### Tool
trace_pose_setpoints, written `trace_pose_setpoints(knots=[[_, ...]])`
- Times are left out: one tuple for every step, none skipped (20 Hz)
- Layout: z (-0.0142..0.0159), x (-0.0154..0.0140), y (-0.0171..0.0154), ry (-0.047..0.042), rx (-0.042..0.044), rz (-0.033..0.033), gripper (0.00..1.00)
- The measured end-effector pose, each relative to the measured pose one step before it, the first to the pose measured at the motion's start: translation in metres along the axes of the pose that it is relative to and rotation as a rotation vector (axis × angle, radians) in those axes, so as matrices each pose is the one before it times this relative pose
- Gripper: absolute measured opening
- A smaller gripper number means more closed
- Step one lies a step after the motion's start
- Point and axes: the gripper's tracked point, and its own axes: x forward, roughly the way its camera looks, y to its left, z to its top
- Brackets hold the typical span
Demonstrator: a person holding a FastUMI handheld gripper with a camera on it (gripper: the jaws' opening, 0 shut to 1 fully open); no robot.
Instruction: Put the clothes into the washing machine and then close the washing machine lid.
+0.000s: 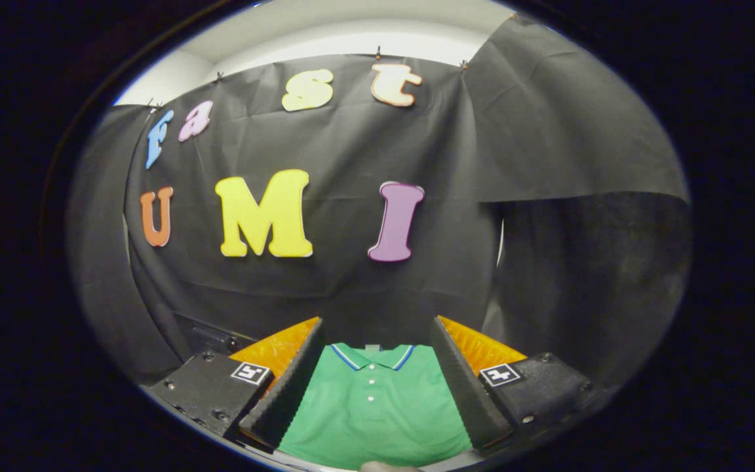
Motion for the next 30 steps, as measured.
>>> trace_pose_setpoints(knots=[[-0.00712, 0.01425, -0.00118, 0.03385, -0.00022, -0.00194, 1.0], [-0.007, 0.01252, -0.00071, 0.03228, 0.00447, -0.00475, 1.0], [-0.00758, 0.01272, -0.00143, 0.03588, 0.00135, -0.00005, 1.0], [-0.00917, 0.01155, -0.00086, 0.03784, -0.00181, -0.00245, 1.0], [-0.00973, 0.01005, -0.00109, 0.04333, -0.0046, -0.0015, 1.0], [-0.01054, 0.00815, 0.00109, 0.04477, -0.00543, 0.00396, 1.0], [-0.00852, 0.00862, 0.00335, 0.0383, -0.00109, 0.01294, 1.0], [-0.00837, 0.00837, 0.00337, 0.03868, -0.00048, 0.01594, 1.0], [-0.00969, 0.00849, 0.00244, 0.04271, -0.00291, 0.0103, 1.0], [-0.00936, 0.00661, 0.00269, 0.03477, -0.00219, 0.00889, 1.0], [-0.00814, 0.00611, 0.00075, 0.03149, 0.00007, 0.00077, 1.0], [-0.00942, 0.00683, -0.00136, 0.04118, 0.00051, -0.0068, 1.0], [-0.00948, 0.00687, -0.00095, 0.03614, 0.00759, -0.00548, 1.0], [-0.00647, 0.00241, 0.00201, 0.02938, 0.01097, 0.0032, 1.0], [-0.00559, 0.00483, 0.00078, 0.02515, 0.00897, 0.00094, 1.0], [-0.00628, 0.0046, -0.00306, 0.02611, 0.00694, -0.00973, 0.99], [-0.00611, 0.00368, -0.00127, 0.02857, 0.00634, -0.00613, 0.99], [-0.00299, 0.00062, -0.00042, 0.01156, 0.00058, -0.00475, 0.98], [0.00384, 0.00342, -0.00096, -0.0113, -0.01009, -0.00727, 0.99], [-0.00236, -0.00251, 0.00123, 0.00987, -0.01522, -0.00628, 0.99], [0.00054, 0.00188, 0.00063, 0.01168, -0.01082, -0.00336, 0.99], [0.00043, -0.00024, 0.0024, -0.00057, -0.00584, 0.0012, 0.98], [-0.00011, -0.00081, 0.00129, 0.00706, -0.00179, 0.00135, 0.98], [0.00033, 0.00065, -0.00042, -0.00326, -0.00287, 0.00505, 0.97], [0.0012, 0.0006, 0.0006, -0.00108, -0.00375, 0.00856, 0.97], [-0.00093, -0.00083, -0.00053, 0.00189, -0.004, 0.00343, 0.97], [-0.00092, 0.00008, -0.001, 0.00556, -0.00271, 0.00006, 0.97], [-0.00087, -0.00085, 0.00175, 0.00734, 0.00199, -0.00411, 0.96], [0.00072, -0.00035, 0.00047, 0.01112, -0.00667, -0.00299, 0.96], [-0.00127, 0.00087, 0.00165, 0.01269, -0.01069, -0.00101, 0.95]])
